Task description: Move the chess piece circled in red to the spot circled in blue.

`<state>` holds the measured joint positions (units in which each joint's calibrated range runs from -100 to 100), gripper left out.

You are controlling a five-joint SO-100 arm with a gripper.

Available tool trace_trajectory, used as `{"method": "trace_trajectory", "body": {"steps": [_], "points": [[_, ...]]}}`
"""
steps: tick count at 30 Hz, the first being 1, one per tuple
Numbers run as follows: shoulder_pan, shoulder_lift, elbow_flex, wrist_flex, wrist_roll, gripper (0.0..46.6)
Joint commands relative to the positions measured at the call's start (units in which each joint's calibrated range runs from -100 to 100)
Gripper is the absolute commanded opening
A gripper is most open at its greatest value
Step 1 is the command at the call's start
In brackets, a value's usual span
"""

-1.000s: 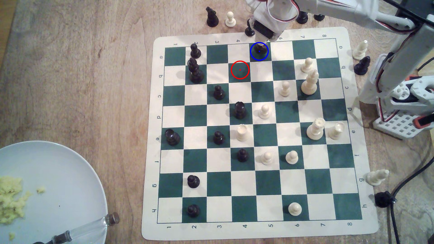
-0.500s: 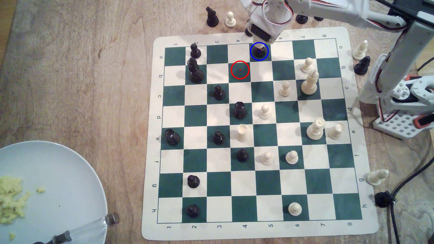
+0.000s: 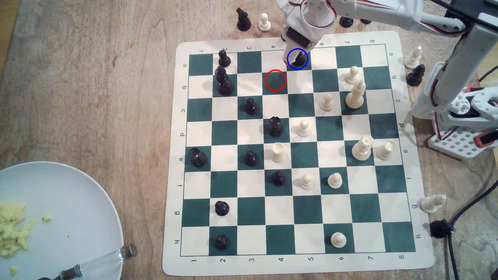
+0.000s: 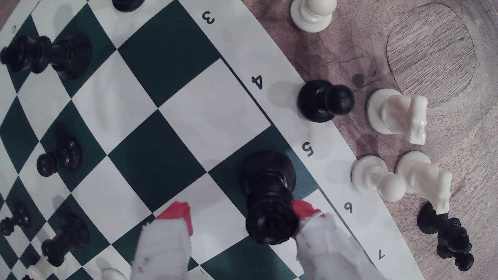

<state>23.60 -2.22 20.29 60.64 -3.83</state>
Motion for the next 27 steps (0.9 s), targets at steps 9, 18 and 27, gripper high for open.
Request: {"method": "trace_trajectory", "body": {"steps": [9,18,27], "points": [[0.37,-15.95,4.91,5.13,0.24,21.3],[-3.77,-38.70,19.96,9.06,0.44,20.6],[-11.36,-54.40,62.03,-57.20,-4.98,0.3]]}}
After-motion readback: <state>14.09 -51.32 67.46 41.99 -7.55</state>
